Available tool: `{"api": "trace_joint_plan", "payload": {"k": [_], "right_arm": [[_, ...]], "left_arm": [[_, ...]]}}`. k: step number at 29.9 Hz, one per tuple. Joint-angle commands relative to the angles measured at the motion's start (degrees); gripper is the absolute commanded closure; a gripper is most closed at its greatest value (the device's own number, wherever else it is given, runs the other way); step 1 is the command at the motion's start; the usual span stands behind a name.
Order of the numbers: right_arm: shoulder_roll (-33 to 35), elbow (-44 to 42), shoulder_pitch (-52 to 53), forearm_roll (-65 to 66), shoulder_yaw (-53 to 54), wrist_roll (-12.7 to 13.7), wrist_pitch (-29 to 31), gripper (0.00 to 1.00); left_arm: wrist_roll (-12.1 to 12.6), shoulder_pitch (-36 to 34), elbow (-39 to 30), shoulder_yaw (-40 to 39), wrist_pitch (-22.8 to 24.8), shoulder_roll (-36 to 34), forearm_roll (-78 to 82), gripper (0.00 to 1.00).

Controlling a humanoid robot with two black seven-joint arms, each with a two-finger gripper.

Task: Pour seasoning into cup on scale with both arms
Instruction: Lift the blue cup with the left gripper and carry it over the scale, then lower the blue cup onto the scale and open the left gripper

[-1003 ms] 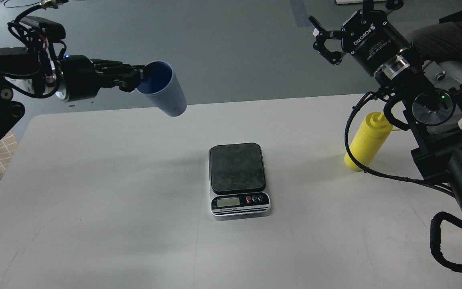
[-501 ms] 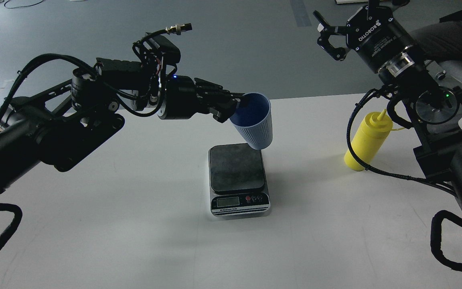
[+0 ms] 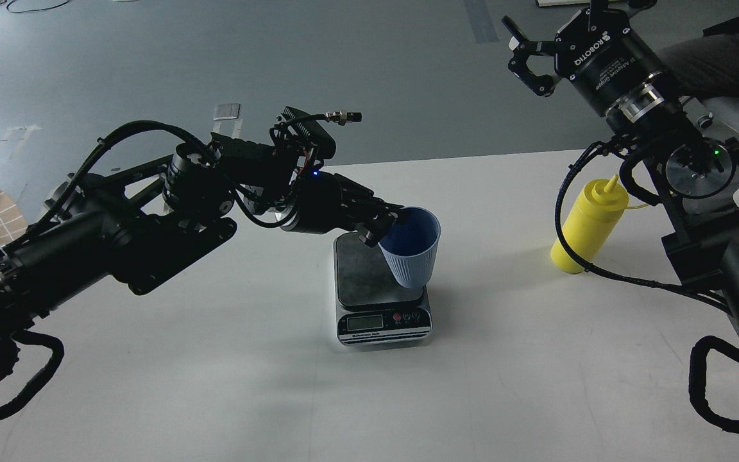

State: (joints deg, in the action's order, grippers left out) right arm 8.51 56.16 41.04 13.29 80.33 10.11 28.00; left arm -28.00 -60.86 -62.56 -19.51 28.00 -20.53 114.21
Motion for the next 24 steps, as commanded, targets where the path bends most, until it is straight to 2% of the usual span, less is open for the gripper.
{"api": "trace_joint_plan", "payload": {"k": [1,24], "right_arm": [[-0.2,0.0,0.0,0.0,0.0,0.0,0.0,0.00],[-0.2,0.0,0.0,0.0,0.0,0.0,0.0,0.00]], "left_arm": [[0.0,-0.2,2.2,0.1,0.0,0.0,0.0,1.00],[0.0,0.6,5.7,0.2,0.0,-0.7,2.5,1.00]]}}
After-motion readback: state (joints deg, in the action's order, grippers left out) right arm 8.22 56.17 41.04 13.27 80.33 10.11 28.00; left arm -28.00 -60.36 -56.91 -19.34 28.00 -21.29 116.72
